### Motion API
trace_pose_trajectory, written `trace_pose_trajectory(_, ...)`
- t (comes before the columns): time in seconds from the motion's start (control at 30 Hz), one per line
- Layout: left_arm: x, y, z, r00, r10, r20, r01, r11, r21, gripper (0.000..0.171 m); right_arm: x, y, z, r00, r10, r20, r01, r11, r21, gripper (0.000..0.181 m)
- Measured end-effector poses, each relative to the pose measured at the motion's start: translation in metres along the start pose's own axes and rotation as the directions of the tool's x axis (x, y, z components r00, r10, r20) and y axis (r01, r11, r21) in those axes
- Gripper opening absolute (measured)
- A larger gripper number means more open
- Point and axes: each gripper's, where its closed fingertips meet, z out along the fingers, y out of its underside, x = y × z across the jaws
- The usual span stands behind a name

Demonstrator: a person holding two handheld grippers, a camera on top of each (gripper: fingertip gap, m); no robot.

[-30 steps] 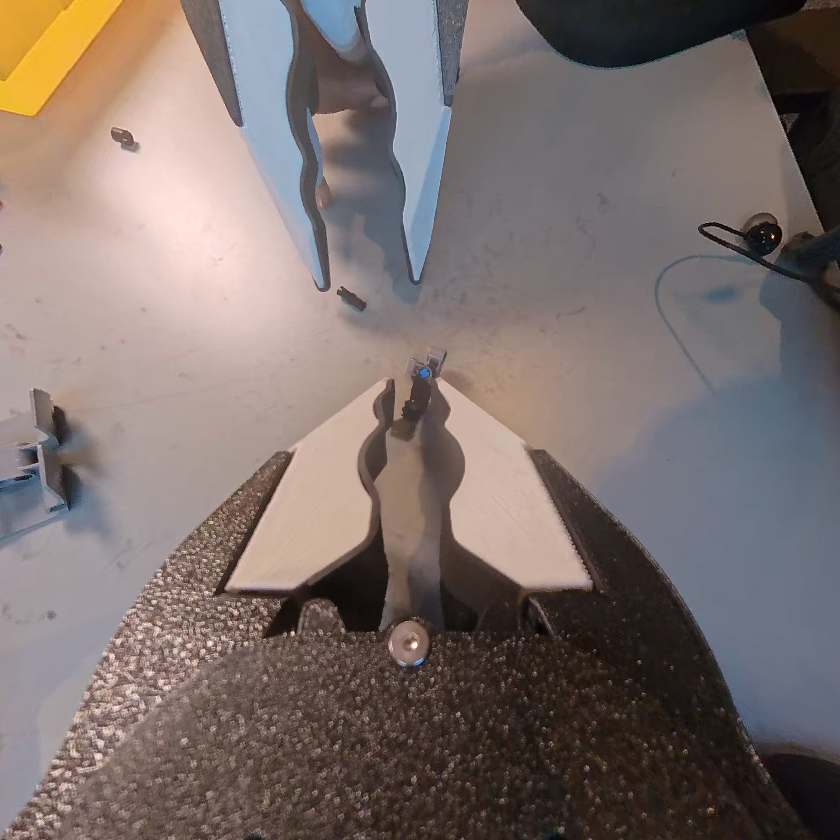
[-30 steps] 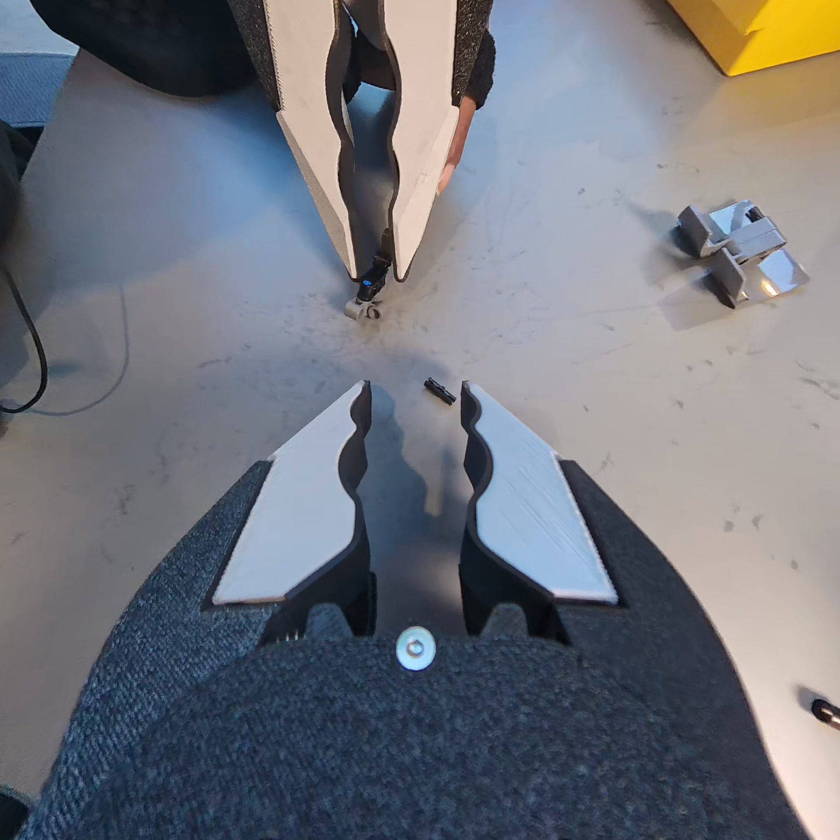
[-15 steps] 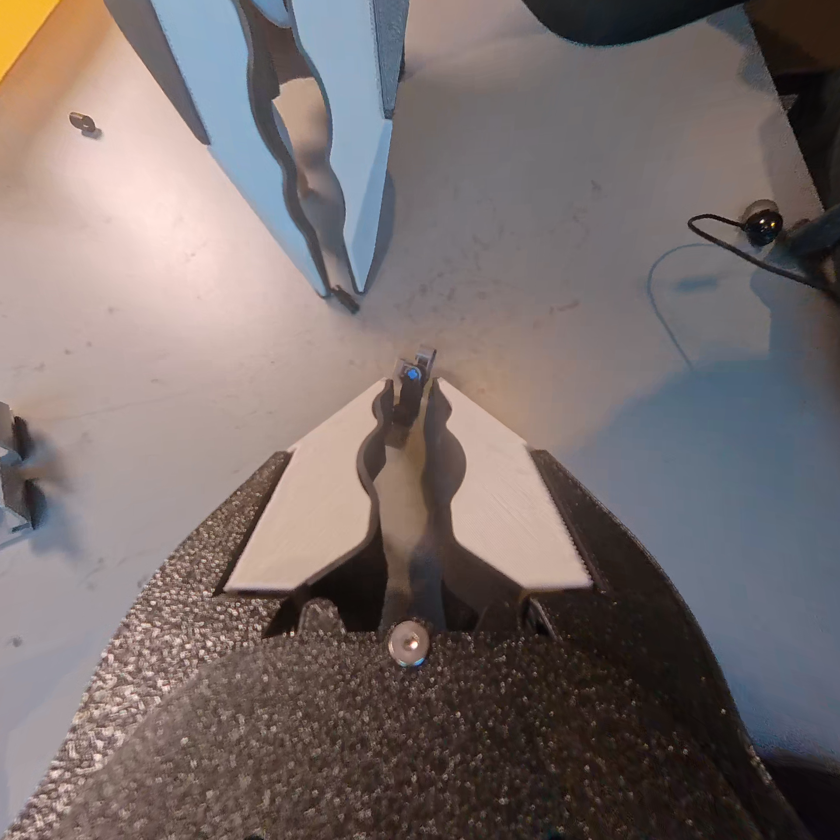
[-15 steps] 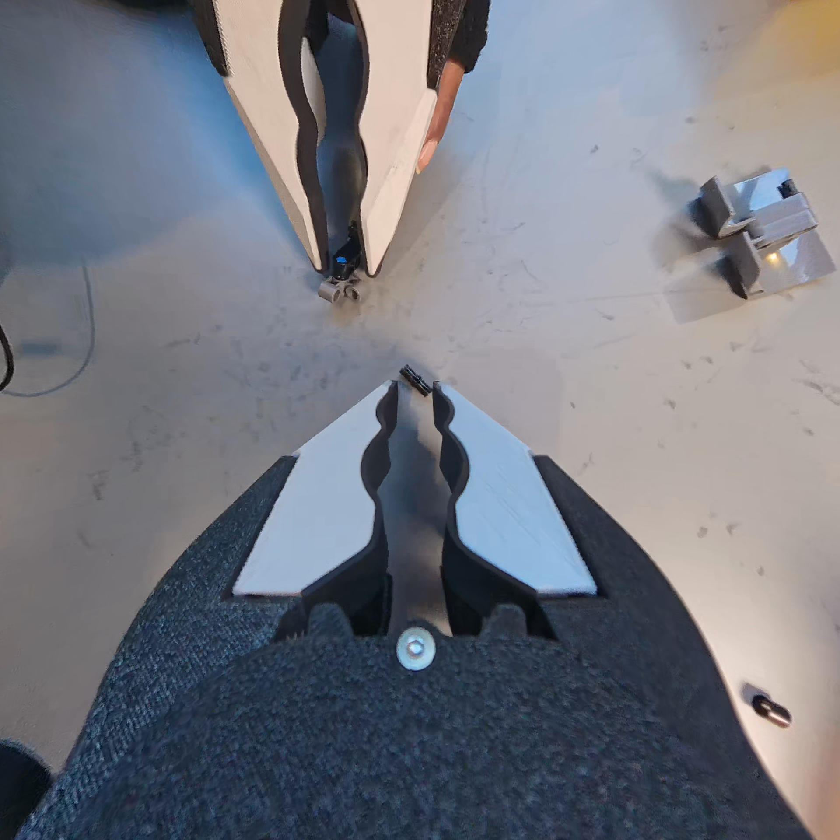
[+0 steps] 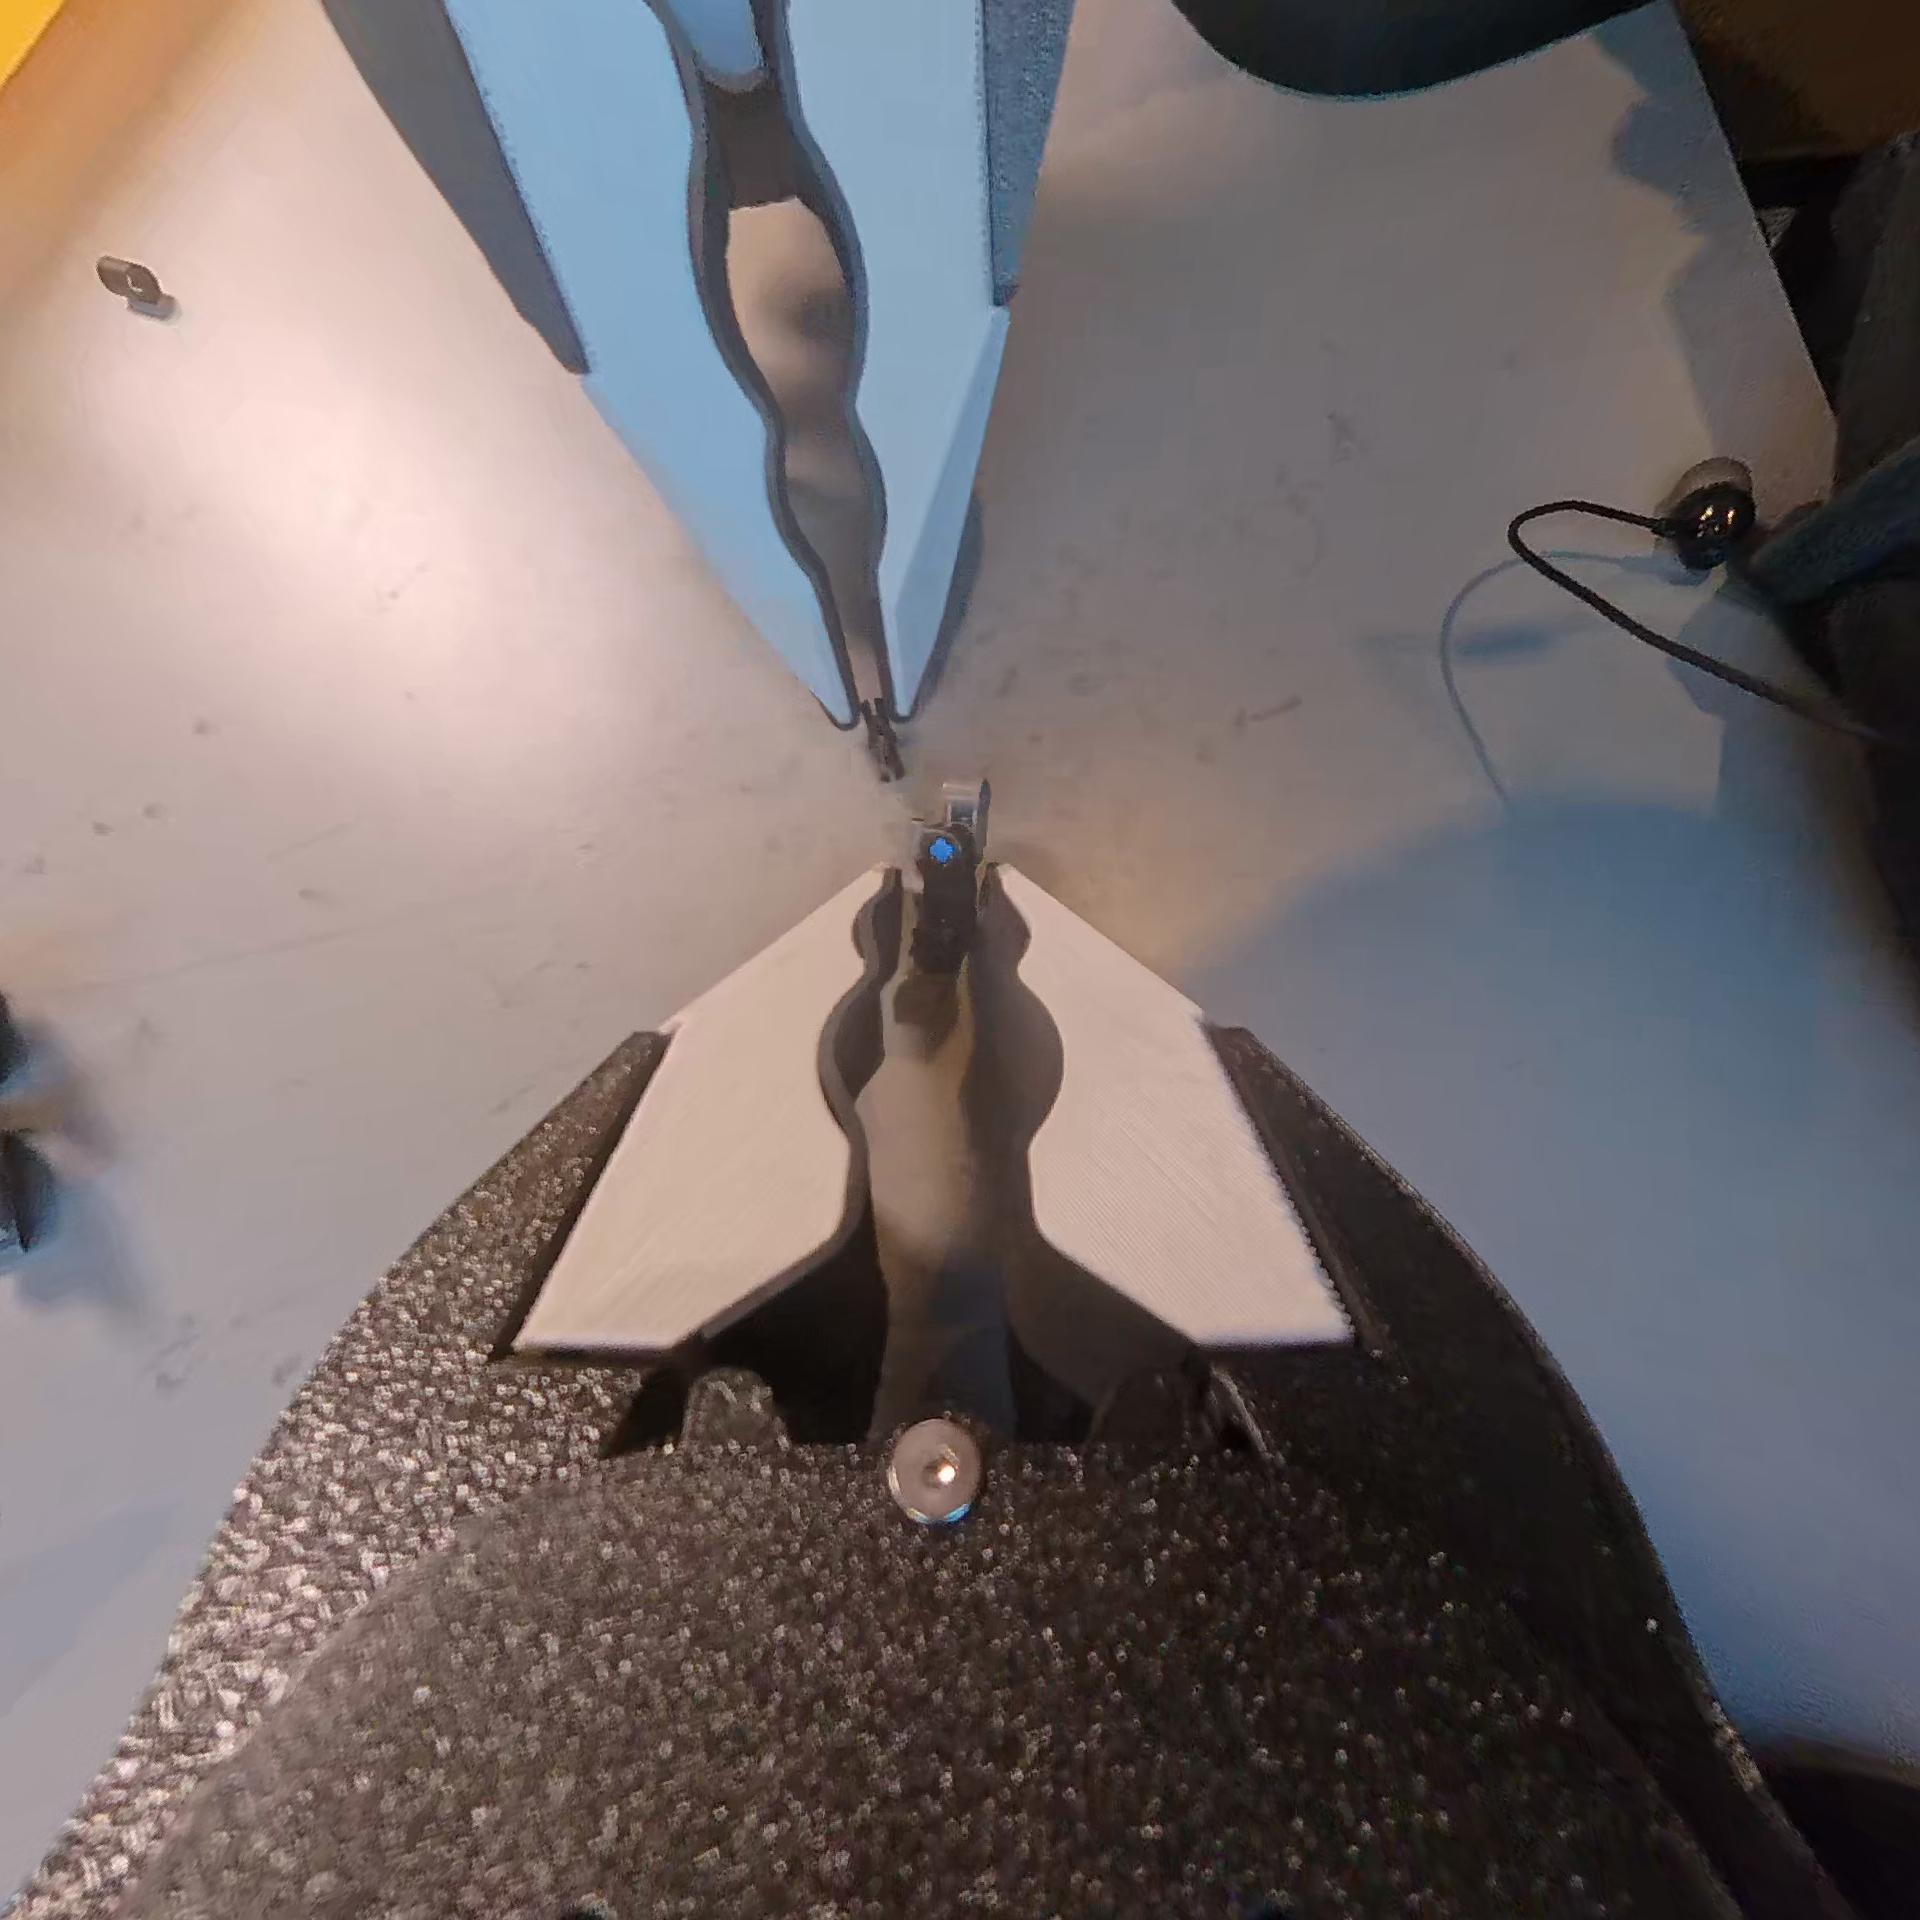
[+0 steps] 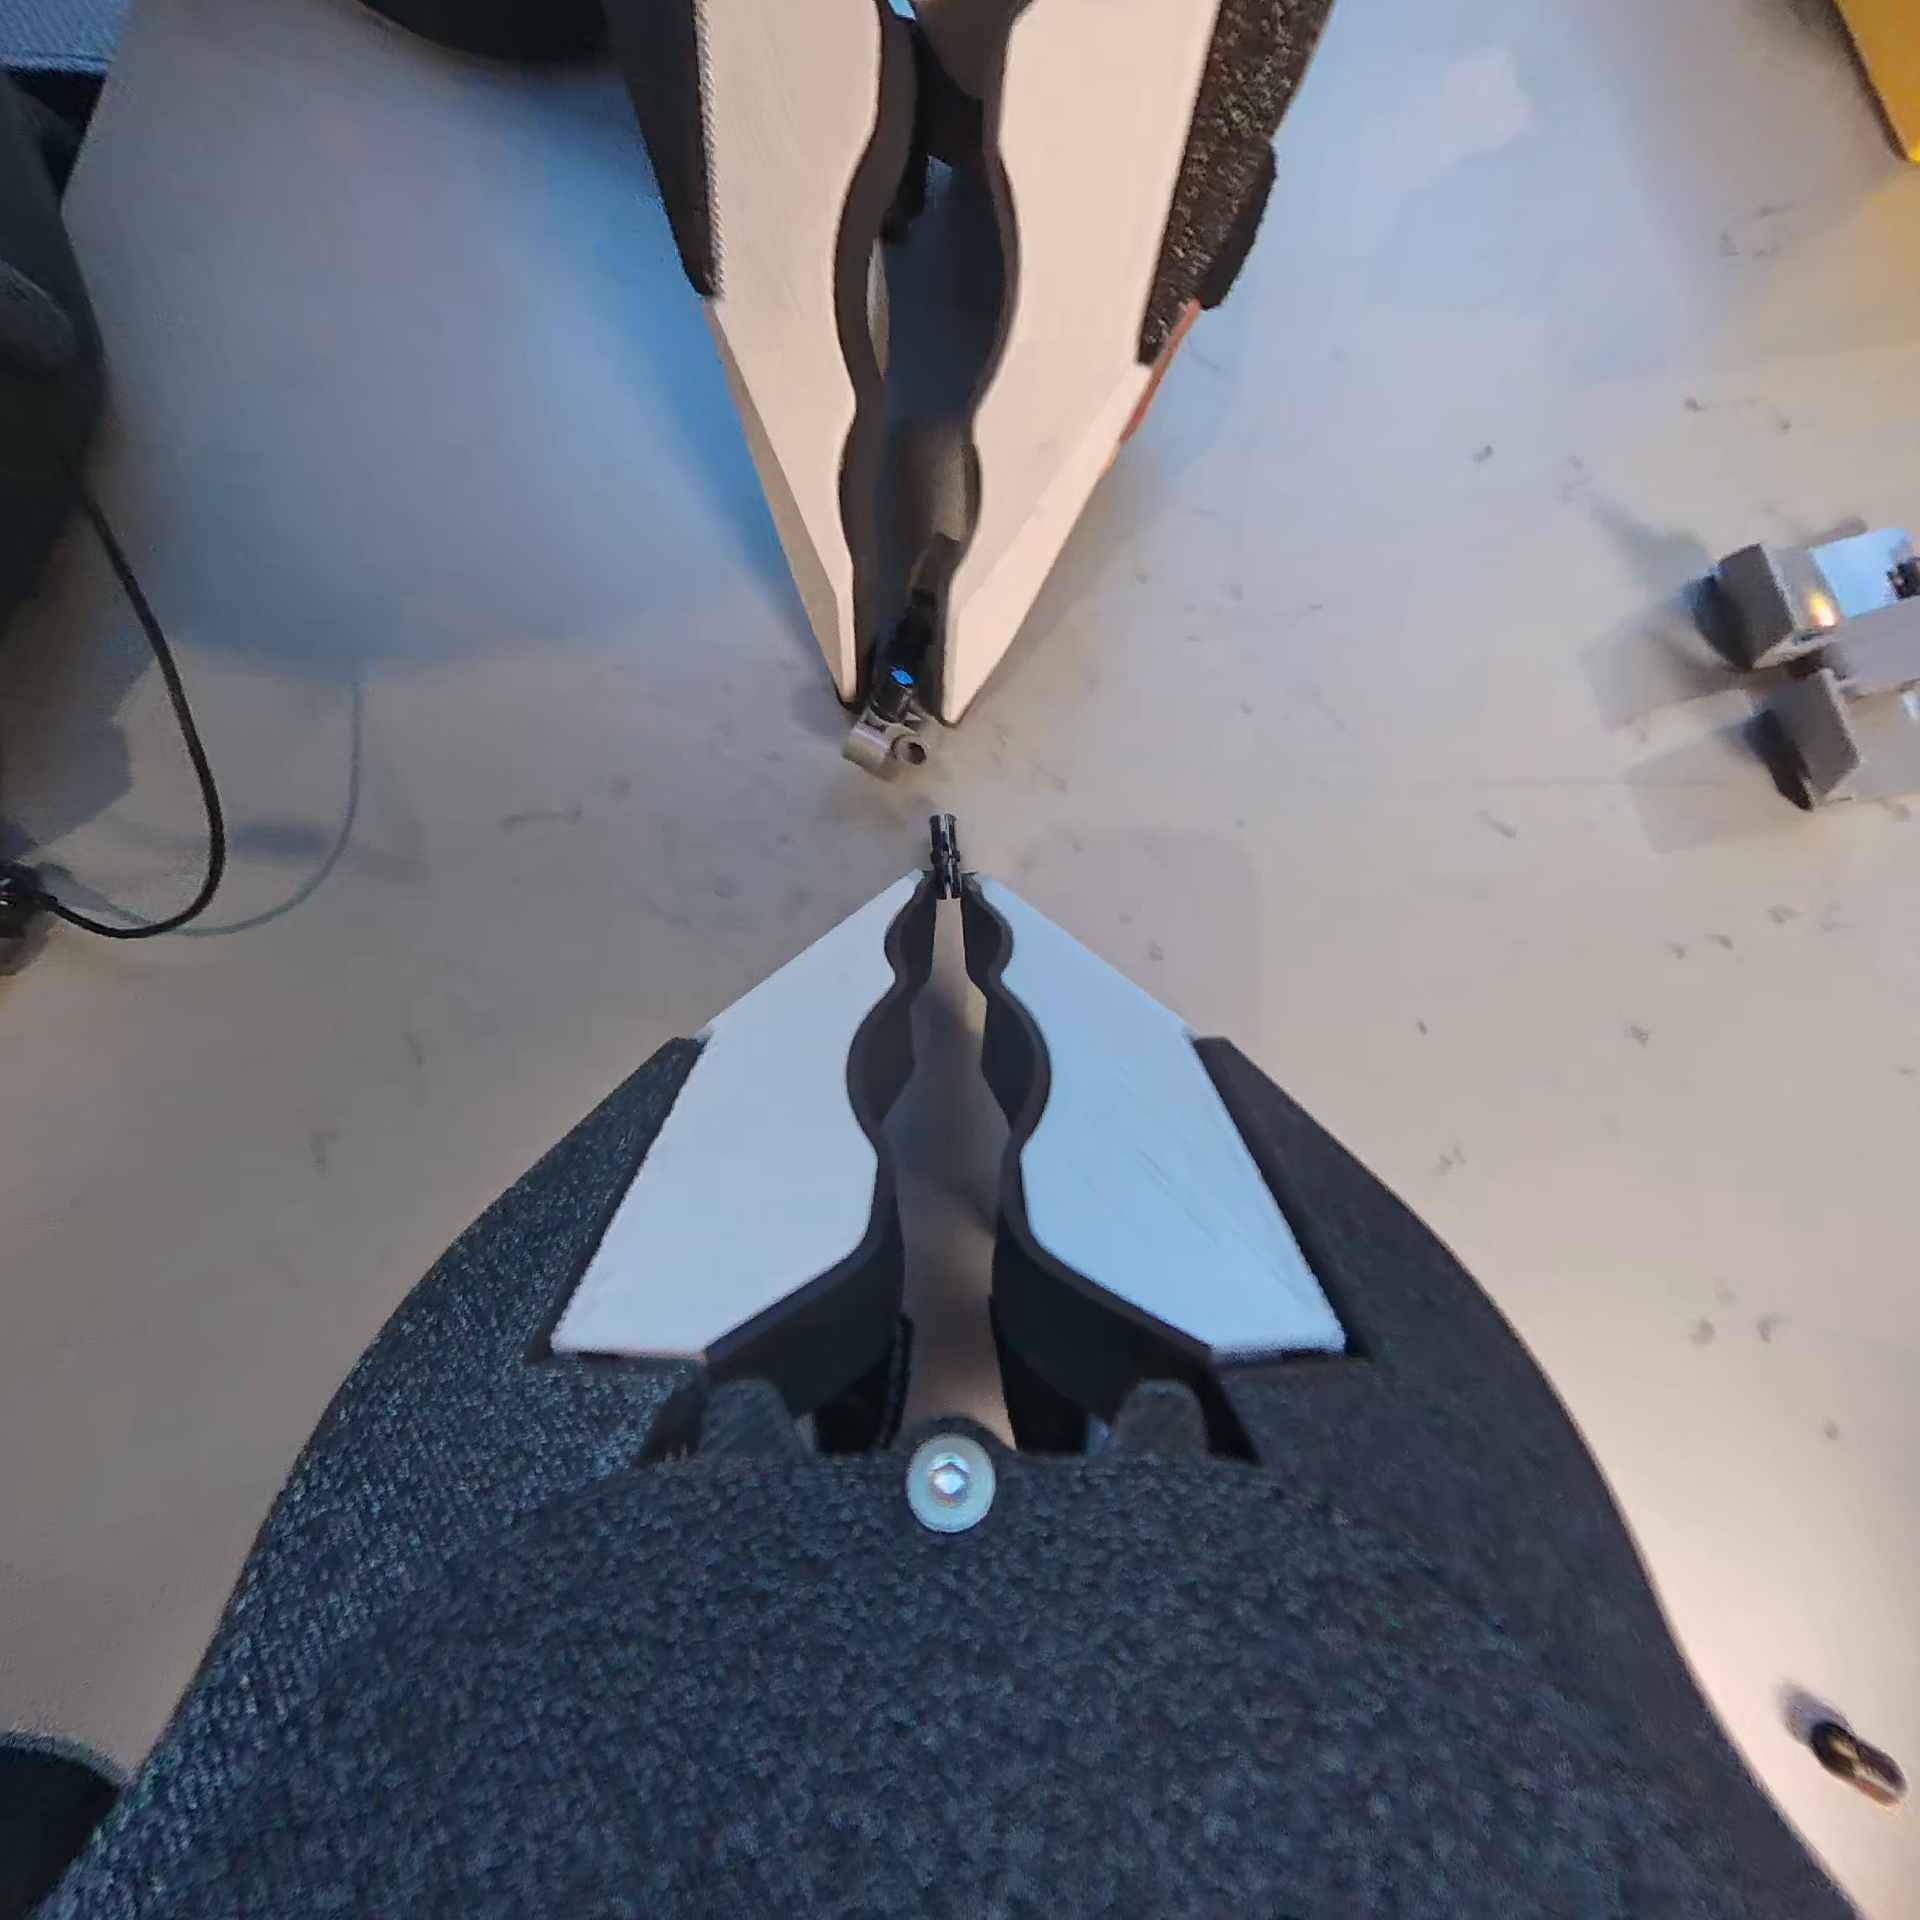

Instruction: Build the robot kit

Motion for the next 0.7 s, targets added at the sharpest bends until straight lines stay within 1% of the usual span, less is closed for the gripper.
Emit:
trace_pose_trajectory(0.07,0.000,-0.001,0.001,1.000,-0.019,-0.007,0.019,1.000,0.004,0.017,-0.002,-0.003,0.002,1.000,0.010,0.000,-0.010,1.000,-0.002,0.004)
trace_pose_trajectory(0.2,-0.002,-0.004,0.004,0.999,-0.050,0.007,0.050,0.999,0.003,0.014,-0.005,-0.004,0.003,0.999,0.046,0.005,-0.046,0.999,-0.018,0.004)
trace_pose_trajectory(0.33,-0.003,-0.006,0.006,0.998,-0.050,0.038,0.050,0.999,-0.015,0.015,-0.005,-0.001,0.005,0.998,0.067,-0.006,-0.067,0.996,-0.050,0.004)
trace_pose_trajectory(0.53,-0.004,-0.008,0.009,0.996,-0.055,0.074,0.058,0.998,-0.035,0.015,-0.004,-0.004,0.002,0.993,0.117,-0.026,-0.118,0.992,-0.046,0.004)
trace_pose_trajectory(0.7,-0.005,-0.010,0.011,0.994,-0.048,0.097,0.054,0.997,-0.059,0.014,-0.004,-0.006,-0.001,0.991,0.123,-0.046,-0.125,0.991,-0.054,0.004)
